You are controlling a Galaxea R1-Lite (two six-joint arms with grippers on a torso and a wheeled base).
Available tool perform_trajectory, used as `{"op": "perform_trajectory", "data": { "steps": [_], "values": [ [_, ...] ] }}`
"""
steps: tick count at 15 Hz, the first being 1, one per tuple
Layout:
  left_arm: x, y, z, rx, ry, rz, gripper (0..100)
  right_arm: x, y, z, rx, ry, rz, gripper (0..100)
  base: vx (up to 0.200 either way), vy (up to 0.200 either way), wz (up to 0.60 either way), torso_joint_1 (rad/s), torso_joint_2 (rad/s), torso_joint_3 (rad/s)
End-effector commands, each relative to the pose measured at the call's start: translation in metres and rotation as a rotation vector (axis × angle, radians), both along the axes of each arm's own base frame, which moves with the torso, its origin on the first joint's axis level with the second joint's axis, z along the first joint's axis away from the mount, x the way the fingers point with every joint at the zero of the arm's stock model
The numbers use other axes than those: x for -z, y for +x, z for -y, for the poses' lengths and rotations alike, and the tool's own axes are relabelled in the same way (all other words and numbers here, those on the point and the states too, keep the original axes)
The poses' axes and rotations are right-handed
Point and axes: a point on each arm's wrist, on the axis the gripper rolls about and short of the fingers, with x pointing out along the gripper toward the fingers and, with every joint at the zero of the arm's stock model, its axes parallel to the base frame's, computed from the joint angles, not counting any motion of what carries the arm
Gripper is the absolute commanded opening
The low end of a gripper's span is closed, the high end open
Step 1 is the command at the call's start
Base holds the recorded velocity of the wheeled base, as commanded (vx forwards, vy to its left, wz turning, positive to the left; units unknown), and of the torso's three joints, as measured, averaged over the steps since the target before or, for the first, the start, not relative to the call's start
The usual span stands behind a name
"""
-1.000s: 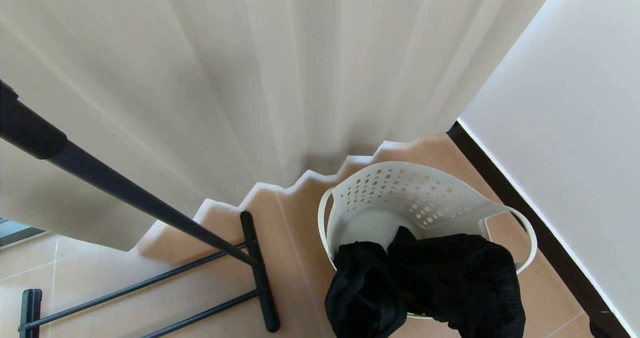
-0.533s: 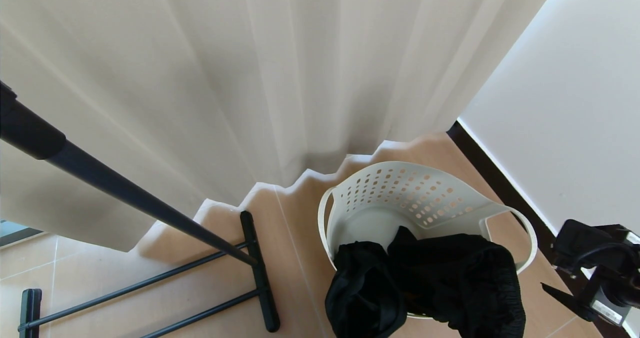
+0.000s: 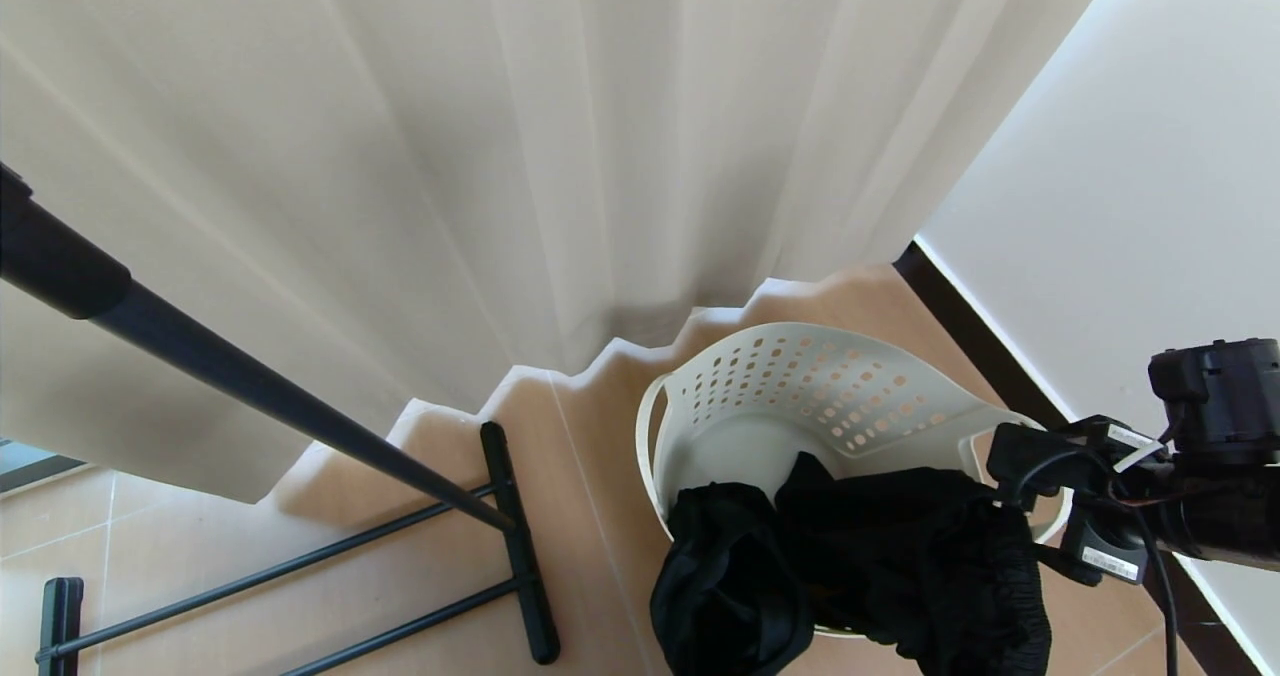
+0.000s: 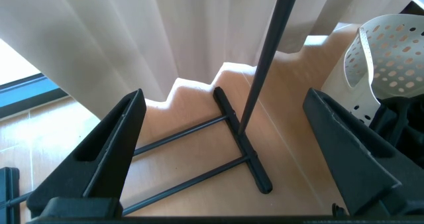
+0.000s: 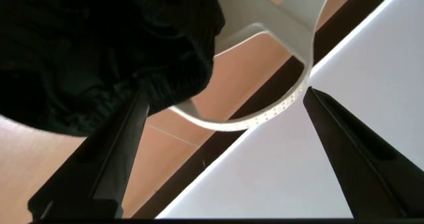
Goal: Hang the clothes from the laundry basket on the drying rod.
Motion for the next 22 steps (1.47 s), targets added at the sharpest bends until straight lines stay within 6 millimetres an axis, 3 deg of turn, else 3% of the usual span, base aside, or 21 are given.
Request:
{"op": "perform_trajectory", "data": {
  "steps": [1, 5, 12, 13, 17, 20, 22],
  "values": [
    [0.000, 0.000, 0.000, 0.000, 0.000, -0.001, 100, 0.016, 0.013, -0.001, 0.000, -0.002, -0.033, 100, 0.000, 0.000, 0.00, 0.000, 0.00, 0.000],
    [0.000, 0.000, 0.000, 0.000, 0.000, -0.001, 100, 0.034, 0.030, -0.003, 0.000, 0.001, -0.021, 100, 0.000, 0.000, 0.00, 0.000, 0.00, 0.000],
    [0.000, 0.000, 0.000, 0.001, 0.001, -0.001, 100, 0.050, 0.051, 0.002, 0.033, -0.001, 0.000, 100, 0.000, 0.000, 0.00, 0.000, 0.00, 0.000],
    [0.000, 0.000, 0.000, 0.002, 0.000, -0.001, 100, 0.050, 0.051, 0.002, 0.035, -0.003, 0.000, 0, 0.000, 0.000, 0.00, 0.000, 0.00, 0.000],
    [0.000, 0.000, 0.000, 0.001, 0.001, -0.001, 100, 0.042, 0.041, 0.003, 0.129, 0.101, 0.030, 0, 0.000, 0.000, 0.00, 0.000, 0.00, 0.000],
    [0.000, 0.000, 0.000, 0.002, 0.000, -0.001, 100, 0.010, 0.003, 0.000, 0.140, 0.259, 0.135, 0, 0.000, 0.000, 0.00, 0.000, 0.00, 0.000],
    [0.000, 0.000, 0.000, 0.000, 0.000, -0.001, 100, -0.012, -0.033, -0.010, 0.146, 0.375, 0.224, 0, 0.000, 0.000, 0.00, 0.000, 0.00, 0.000]
  ]
}}
